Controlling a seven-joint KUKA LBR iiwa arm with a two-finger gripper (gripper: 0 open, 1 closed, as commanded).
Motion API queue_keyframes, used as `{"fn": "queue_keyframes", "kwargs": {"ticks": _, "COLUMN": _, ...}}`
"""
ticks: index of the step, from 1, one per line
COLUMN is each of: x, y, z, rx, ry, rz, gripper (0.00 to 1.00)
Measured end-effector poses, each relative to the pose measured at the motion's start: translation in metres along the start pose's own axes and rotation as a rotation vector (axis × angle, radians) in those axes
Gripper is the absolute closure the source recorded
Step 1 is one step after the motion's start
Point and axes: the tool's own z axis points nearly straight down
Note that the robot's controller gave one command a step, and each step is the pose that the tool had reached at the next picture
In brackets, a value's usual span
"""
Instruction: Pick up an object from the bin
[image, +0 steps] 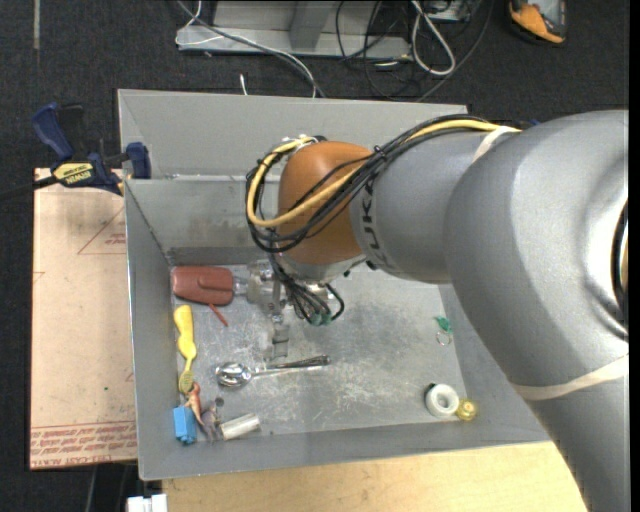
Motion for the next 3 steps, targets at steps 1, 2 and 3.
{"fn": "queue_keyframes", "kwargs": {"ticks": 1, "x": 0.024, "y": -0.045, "z": -0.005, "rx": 0.000, "ry": 0.000, "rz": -0.098, "gripper": 0.00}}
{"fn": "queue_keyframes", "kwargs": {"ticks": 2, "x": 0.035, "y": -0.031, "z": -0.006, "rx": 0.006, "ry": 0.001, "rz": -0.281, "gripper": 0.00}}
{"fn": "queue_keyframes", "kwargs": {"ticks": 3, "x": 0.003, "y": -0.030, "z": 0.001, "rx": 0.003, "ry": -0.007, "rz": -0.151, "gripper": 1.00}}
